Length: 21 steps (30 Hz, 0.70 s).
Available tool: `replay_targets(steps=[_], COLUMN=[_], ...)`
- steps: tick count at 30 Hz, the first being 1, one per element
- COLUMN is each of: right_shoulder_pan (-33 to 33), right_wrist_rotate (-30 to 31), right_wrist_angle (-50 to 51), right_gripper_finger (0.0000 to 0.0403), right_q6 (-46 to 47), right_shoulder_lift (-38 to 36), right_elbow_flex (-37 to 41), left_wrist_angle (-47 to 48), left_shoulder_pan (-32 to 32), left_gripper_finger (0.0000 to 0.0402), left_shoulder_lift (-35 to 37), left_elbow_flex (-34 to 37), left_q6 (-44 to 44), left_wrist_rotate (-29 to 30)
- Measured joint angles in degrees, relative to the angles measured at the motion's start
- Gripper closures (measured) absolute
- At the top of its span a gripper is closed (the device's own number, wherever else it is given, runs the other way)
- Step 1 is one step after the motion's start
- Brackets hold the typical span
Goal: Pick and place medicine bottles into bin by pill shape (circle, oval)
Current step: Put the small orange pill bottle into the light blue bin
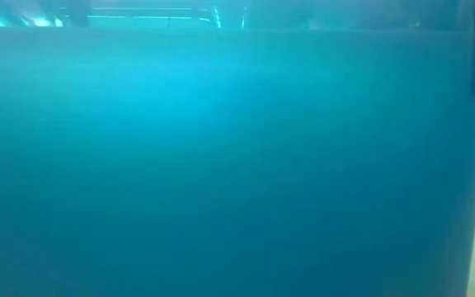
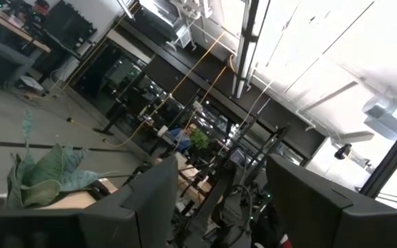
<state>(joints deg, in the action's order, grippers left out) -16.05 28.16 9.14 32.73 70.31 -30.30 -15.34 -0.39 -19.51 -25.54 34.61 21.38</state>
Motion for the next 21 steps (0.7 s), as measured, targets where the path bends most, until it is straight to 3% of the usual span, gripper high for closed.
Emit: replay_targets(steps=[13,21], right_shoulder_pan=[-0.4,-0.4], right_wrist_rotate=[0.2,0.2], right_wrist_angle=[-2.6,-3.4], right_gripper_finger=[0.0156,0.0218], right_q6=[0.8,0.9], right_shoulder_lift=[6.8,6.2], right_elbow_flex=[0.0,0.0], left_wrist_angle=[1.1,1.1], left_shoulder_pan=[0.0,0.0], left_gripper_finger=[0.0187,0.0187], left_shoulder_lift=[0.0,0.0], left_elbow_flex=[0.0,0.0], left_q6=[2.3,2.3], left_wrist_rotate=[-0.1,-0.1])
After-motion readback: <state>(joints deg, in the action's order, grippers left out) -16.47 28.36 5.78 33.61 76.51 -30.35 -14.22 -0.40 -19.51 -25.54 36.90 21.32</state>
